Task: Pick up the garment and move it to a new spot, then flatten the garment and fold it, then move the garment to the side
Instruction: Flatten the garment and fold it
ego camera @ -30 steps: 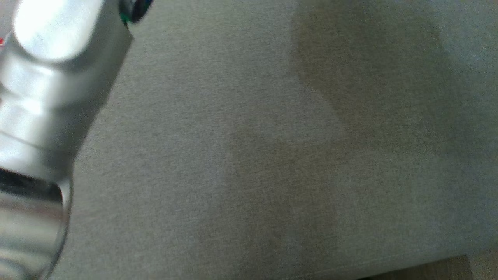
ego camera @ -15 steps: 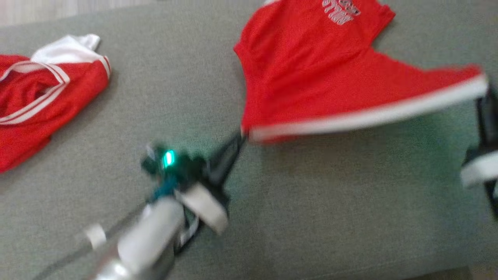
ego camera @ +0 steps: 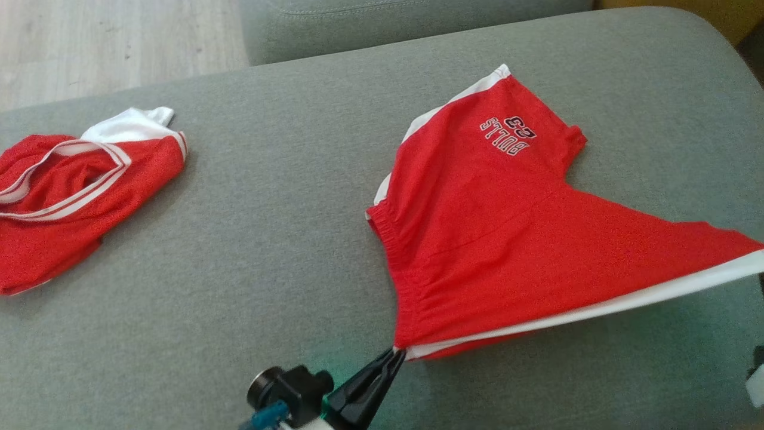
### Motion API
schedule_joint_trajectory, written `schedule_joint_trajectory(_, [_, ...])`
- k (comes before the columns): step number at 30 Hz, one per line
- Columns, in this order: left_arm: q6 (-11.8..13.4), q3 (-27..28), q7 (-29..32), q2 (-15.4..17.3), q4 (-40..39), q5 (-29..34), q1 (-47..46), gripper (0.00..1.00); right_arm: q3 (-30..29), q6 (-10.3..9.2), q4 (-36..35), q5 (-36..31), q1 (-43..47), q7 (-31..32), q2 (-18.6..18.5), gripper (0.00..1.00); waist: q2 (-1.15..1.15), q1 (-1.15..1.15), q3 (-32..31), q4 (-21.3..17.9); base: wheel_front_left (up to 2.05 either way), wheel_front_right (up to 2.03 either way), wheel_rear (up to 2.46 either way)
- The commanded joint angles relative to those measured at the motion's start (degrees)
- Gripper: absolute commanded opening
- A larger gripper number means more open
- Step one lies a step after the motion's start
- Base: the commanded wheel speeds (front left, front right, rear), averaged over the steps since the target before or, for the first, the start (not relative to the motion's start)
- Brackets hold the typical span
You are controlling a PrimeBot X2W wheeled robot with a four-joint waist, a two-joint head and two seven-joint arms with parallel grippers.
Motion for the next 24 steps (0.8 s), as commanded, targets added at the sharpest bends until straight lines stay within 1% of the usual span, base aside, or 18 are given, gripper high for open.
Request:
schedule_joint_trajectory(1, [0.19, 2.22, 0.45, 1.03, -2.05, -0.79, -1.78, 0.0, -0.85, 0.36, -2.03, -0.48, -1.52, 1.35, -3.08, 0.0, 0.0, 0.02, 0.05, 0.68, 0.0, 0.0, 0.0])
schedule_joint_trajectory(4, [0.04, 2.74, 2.4, -0.25, -4.1, -2.75, -4.25, 0.0, -0.47, 0.36, -2.42, -0.41, -4.15, 5.31, -3.68, 0.0, 0.0, 0.02, 1.13, 2.02, 0.0, 0.0, 0.0])
schedule_joint_trajectory(7, [-0.15, 3.03, 4.82, -2.47, -4.87, -4.79, -8.38, 0.0, 1.21, 0.36, -1.19, 0.44, -8.69, 8.38, -5.13, 0.0, 0.0, 0.02, 3.22, 3.98, 0.0, 0.0, 0.0])
schedule_joint_trajectory(10, [-0.27, 3.63, 7.0, -4.49, -4.27, -6.73, -12.72, 0.0, 4.08, 0.36, 2.16, 1.87, -14.71, 10.26, -7.76, 0.0, 0.0, 0.02, 5.68, 5.78, 0.0, 0.0, 0.0])
schedule_joint_trajectory(14, [-0.35, 5.62, 10.03, -7.28, -3.36, -11.48, -16.68, 0.0, 9.31, 0.36, 7.43, 3.65, -23.79, 12.17, -11.2, 0.0, 0.0, 0.02, 8.98, 7.72, 0.0, 0.0, 0.0])
schedule_joint_trajectory(17, [-0.39, 6.38, 12.12, -8.23, -3.26, -13.73, -19.49, 0.0, 13.59, 0.36, 11.88, 5.66, -30.6, 13.71, -13.05, 0.0, 0.0, 0.02, 10.87, 8.97, 0.0, 0.0, 0.0])
schedule_joint_trajectory(19, [-0.16, 6.87, 13.09, -8.49, -2.93, -14.13, -21.25, 0.0, 16.61, 0.36, 15.31, 6.37, -35.0, 13.94, -14.59, 0.0, 0.0, 0.02, 11.91, 9.85, 0.0, 0.0, 0.0])
schedule_joint_trajectory(24, [0.61, 8.05, 13.41, -9.0, -2.3, -14.4, -24.18, 0.0, 22.78, 0.36, 22.2, 7.82, -44.43, 13.19, -15.85, 0.0, 0.0, 0.02, 14.05, 11.48, 0.0, 0.0, 0.0])
